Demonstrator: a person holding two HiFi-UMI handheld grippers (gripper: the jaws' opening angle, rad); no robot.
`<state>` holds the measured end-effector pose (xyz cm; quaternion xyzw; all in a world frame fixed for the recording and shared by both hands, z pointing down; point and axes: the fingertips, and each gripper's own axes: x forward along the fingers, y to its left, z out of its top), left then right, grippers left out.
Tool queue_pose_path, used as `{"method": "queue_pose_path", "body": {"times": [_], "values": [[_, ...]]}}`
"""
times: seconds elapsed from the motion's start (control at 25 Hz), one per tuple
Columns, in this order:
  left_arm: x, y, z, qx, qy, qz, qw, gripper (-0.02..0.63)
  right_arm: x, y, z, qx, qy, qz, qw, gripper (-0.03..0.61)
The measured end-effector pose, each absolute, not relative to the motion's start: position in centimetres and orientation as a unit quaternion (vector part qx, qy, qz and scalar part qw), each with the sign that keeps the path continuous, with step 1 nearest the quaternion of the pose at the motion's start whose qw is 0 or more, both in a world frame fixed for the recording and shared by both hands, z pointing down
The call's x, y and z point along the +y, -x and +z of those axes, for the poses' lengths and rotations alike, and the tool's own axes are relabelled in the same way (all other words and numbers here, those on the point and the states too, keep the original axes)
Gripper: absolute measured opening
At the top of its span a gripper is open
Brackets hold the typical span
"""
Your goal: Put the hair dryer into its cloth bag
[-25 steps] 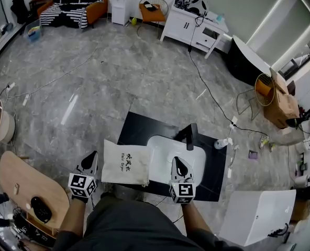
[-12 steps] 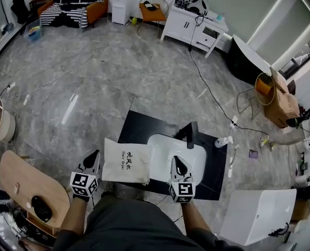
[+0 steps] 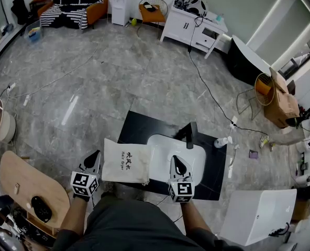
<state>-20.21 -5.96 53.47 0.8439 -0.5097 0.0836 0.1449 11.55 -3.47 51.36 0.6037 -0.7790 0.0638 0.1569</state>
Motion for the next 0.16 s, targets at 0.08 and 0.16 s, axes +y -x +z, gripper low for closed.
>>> {"method": "queue_pose_path", "body": {"times": [0.08,0.16], "values": [[-5.83,20.18,53.64,-0.510,-0.844,0.084,0.145,0.002,-3.34,-11.49,51.44,-0.780,-0.602,0.064,0.157,-0.002],[-5.75,20.14,53.74,-0.509,-0.844,0.085,0.145,0.002,-3.27,-11.44,51.48,-0.781,-0.601,0.063,0.158,-0.002]]}}
